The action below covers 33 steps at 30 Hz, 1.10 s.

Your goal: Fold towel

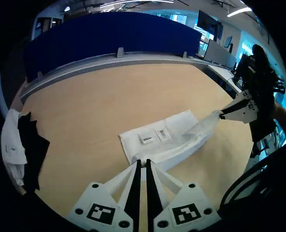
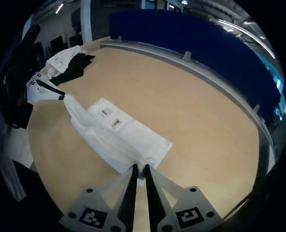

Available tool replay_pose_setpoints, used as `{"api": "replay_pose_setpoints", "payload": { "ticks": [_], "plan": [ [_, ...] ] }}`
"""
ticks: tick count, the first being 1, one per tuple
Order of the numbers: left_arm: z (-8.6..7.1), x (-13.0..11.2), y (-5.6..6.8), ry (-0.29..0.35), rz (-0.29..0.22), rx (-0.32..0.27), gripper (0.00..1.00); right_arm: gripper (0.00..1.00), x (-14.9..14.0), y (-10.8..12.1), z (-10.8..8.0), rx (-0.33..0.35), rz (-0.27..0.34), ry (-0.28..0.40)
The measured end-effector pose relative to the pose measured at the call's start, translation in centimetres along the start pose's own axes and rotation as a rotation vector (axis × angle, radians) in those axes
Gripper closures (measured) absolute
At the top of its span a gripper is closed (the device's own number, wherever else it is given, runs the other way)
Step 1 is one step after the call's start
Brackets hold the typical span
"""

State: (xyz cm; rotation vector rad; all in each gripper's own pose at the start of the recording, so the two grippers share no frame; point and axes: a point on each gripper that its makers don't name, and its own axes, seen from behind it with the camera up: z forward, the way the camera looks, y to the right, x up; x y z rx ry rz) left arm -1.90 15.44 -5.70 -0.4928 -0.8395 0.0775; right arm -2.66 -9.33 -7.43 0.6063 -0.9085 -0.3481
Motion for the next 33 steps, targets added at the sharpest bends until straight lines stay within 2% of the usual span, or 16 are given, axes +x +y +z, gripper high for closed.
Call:
{"api": "replay_pose_setpoints", "payload": {
  "ticks": [9,16,25,28,30,33],
  "plan": [
    [3.4,-1.4,-1.0,-0.044,0.009,-0.009,0.91,0.86,-0.6,0.7,3.4,0.002,0.023,-0.036],
    [5.9,-2.2,-1.9,-0.068,-0.013,-0.006,0.91,0.85,-1.1,1.3,5.8,-0.014,0.038,-0.040],
    [8.0,-1.8,-3.4,-0.061,-0.014,0.028,0.88,0.76,-1.5,2.4,7.8,-0.046,0.072,-0.035],
    [8.6,-1.7,-3.8,-0.061,-0.005,0.042,0.84,0.70,-1.5,2.8,8.1,-0.061,0.081,-0.032],
    [8.8,-1.5,-4.0,-0.059,0.000,0.052,0.78,0.64,-1.4,3.1,8.1,-0.073,0.084,-0.030],
    [9.0,-1.3,-4.3,-0.058,0.001,0.061,0.68,0.47,-1.3,3.8,8.2,-0.107,0.083,-0.025]
  ]
}}
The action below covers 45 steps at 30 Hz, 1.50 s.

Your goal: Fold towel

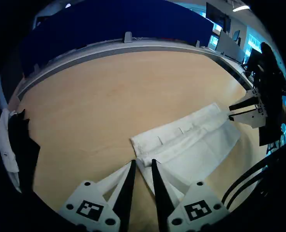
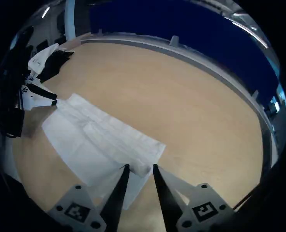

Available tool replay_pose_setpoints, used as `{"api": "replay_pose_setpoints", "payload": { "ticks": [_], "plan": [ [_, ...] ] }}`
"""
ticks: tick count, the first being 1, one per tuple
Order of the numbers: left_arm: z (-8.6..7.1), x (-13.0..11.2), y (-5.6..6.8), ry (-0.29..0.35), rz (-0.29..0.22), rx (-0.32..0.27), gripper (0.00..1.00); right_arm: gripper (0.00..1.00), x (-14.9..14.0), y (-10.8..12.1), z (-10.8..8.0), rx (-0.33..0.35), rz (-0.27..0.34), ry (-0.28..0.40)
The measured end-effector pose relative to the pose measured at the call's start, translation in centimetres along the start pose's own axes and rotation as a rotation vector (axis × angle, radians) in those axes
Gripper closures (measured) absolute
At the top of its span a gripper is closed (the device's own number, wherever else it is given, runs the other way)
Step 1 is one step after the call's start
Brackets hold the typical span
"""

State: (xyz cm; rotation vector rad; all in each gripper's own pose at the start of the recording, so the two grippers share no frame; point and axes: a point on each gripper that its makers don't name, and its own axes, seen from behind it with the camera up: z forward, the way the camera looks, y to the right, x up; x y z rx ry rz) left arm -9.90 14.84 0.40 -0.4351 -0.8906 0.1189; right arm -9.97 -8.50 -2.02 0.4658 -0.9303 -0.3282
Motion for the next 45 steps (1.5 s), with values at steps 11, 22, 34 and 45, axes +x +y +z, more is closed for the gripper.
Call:
{"api": "replay_pose_setpoints", "payload": {
  "ticks": [11,22,34,45],
  "plan": [
    [-0.3,0.7,-0.7,0.015,0.005,0.023,0.09,0.16,0.3,1.0,0.2,-0.060,-0.019,0.016],
    [-1.2,1.1,-0.6,0.029,0.019,0.028,0.07,0.00,1.0,1.4,-0.5,-0.077,-0.009,0.048],
    [-3.8,-0.6,0.2,0.036,0.012,0.030,0.07,0.00,-1.2,0.2,-2.4,-0.050,0.024,0.047],
    [-5.9,-3.9,0.7,0.018,-0.032,0.052,0.07,0.00,-4.1,-0.6,-4.5,-0.047,0.044,0.038]
  ]
}}
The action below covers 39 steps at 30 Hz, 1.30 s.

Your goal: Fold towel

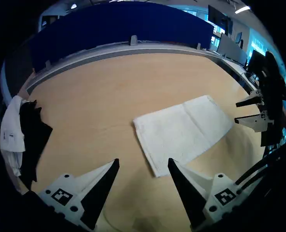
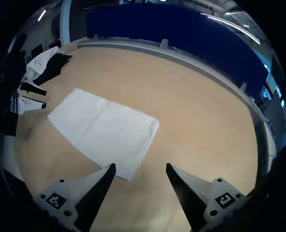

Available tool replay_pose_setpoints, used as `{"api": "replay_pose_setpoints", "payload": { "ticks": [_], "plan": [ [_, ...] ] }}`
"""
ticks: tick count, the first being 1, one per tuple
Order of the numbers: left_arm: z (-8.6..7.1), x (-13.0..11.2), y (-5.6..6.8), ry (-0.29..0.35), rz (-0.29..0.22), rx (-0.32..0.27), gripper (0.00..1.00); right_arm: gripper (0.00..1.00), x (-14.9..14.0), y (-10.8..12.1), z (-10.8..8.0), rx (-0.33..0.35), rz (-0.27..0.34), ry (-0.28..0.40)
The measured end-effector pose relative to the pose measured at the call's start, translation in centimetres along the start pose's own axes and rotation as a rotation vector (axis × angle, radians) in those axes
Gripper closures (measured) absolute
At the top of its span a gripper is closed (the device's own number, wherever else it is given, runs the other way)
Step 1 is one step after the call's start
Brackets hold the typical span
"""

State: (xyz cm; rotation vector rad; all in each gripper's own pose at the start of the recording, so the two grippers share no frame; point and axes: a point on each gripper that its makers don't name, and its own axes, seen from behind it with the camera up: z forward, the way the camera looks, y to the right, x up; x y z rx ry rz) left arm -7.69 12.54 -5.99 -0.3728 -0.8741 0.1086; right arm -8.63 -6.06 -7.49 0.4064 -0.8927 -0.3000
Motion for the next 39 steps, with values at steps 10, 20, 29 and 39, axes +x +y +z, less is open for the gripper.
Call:
{"api": "replay_pose_setpoints", "payload": {
  "ticks": [10,20,29,39],
  "plan": [
    [-1.1,-1.1,-0.3,0.000,-0.030,0.033,0.07,0.00,-0.5,-0.3,-0.2,0.035,-0.012,0.005],
    [-3.5,-3.0,-0.6,-0.001,-0.086,0.070,0.07,0.04,-1.1,-1.6,0.4,0.107,-0.074,-0.010],
    [-5.6,-5.3,-1.5,-0.012,-0.135,0.116,0.07,0.27,-1.8,-2.3,1.2,0.143,-0.142,-0.041],
    [-8.4,-7.2,-2.3,-0.014,-0.186,0.160,0.07,0.59,-3.0,-3.1,2.1,0.187,-0.165,-0.084]
  ]
}}
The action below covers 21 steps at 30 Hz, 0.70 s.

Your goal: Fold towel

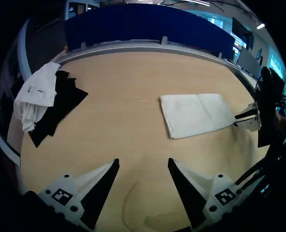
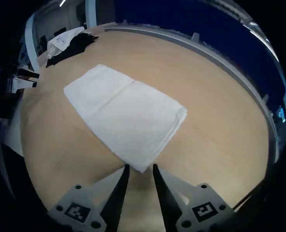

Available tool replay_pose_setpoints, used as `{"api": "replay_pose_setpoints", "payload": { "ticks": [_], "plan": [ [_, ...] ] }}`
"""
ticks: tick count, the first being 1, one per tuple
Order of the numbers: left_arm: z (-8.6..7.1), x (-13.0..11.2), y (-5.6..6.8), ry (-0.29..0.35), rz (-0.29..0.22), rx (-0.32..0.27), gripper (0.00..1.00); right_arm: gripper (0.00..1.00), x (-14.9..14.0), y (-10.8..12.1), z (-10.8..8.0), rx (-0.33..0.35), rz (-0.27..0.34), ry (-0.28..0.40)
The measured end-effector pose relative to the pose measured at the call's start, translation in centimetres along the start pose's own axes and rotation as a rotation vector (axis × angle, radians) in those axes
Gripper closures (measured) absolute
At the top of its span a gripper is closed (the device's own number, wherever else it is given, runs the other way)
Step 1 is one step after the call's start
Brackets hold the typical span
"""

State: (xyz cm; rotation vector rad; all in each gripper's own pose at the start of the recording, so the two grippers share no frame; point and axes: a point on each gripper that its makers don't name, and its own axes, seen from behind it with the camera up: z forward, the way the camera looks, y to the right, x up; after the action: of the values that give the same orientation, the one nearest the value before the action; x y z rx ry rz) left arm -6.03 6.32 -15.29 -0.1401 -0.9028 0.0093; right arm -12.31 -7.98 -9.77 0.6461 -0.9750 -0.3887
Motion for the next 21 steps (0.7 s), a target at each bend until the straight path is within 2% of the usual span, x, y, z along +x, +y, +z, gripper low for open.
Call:
{"api": "replay_pose_setpoints", "payload": {
  "ticks": [11,21],
  "plan": [
    [-0.7,-0.1,-0.7,0.006,0.003,0.015,0.07,0.92,0.1,-0.2,0.6,0.006,-0.006,-0.004],
    [-1.1,0.1,-0.6,0.007,0.006,0.007,0.07,0.95,2.3,-0.2,-0.5,0.001,-0.030,0.030]
  ]
}}
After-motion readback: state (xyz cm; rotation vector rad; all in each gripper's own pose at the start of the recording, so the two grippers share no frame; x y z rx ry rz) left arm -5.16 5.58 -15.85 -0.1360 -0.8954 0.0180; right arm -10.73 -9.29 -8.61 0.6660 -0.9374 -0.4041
